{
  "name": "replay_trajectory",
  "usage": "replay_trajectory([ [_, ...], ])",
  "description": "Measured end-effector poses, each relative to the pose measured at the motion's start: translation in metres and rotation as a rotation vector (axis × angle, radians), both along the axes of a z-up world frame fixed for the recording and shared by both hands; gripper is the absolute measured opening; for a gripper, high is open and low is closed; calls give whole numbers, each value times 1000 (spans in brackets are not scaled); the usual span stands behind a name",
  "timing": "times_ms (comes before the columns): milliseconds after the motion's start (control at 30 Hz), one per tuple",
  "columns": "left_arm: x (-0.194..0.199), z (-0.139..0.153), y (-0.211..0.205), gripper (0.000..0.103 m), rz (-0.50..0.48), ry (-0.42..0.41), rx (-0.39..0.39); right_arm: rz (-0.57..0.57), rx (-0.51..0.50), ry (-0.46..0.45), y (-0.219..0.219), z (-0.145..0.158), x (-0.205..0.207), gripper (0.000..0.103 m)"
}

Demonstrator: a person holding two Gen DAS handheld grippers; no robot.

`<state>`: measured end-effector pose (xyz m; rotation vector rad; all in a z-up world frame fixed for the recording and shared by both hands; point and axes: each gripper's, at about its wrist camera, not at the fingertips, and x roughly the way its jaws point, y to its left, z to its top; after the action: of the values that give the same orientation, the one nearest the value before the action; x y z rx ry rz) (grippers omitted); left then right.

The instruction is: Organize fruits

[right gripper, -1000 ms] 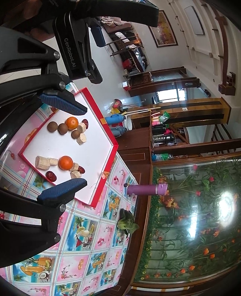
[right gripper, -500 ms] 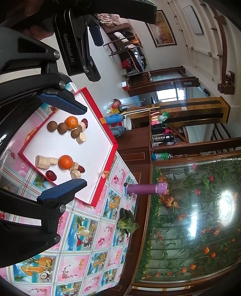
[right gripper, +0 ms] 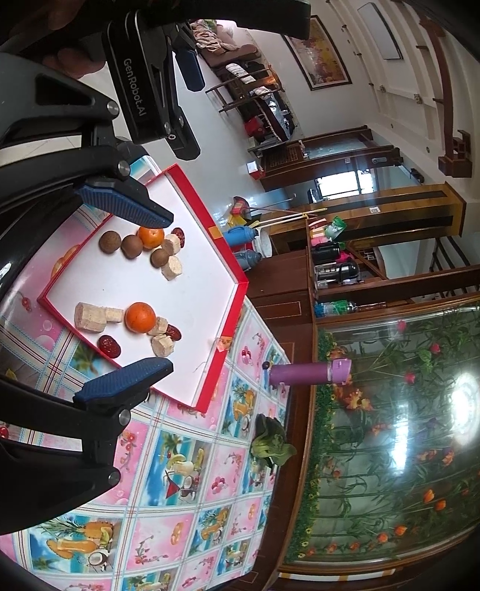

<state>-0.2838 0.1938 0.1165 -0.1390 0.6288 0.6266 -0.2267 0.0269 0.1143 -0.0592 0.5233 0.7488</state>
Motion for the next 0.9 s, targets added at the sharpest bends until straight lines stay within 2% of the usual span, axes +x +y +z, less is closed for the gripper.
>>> replay_trajectory([
  [900,9,-19,3,103,1,30,-16,-15,-11,52,-3,-15,10,72],
])
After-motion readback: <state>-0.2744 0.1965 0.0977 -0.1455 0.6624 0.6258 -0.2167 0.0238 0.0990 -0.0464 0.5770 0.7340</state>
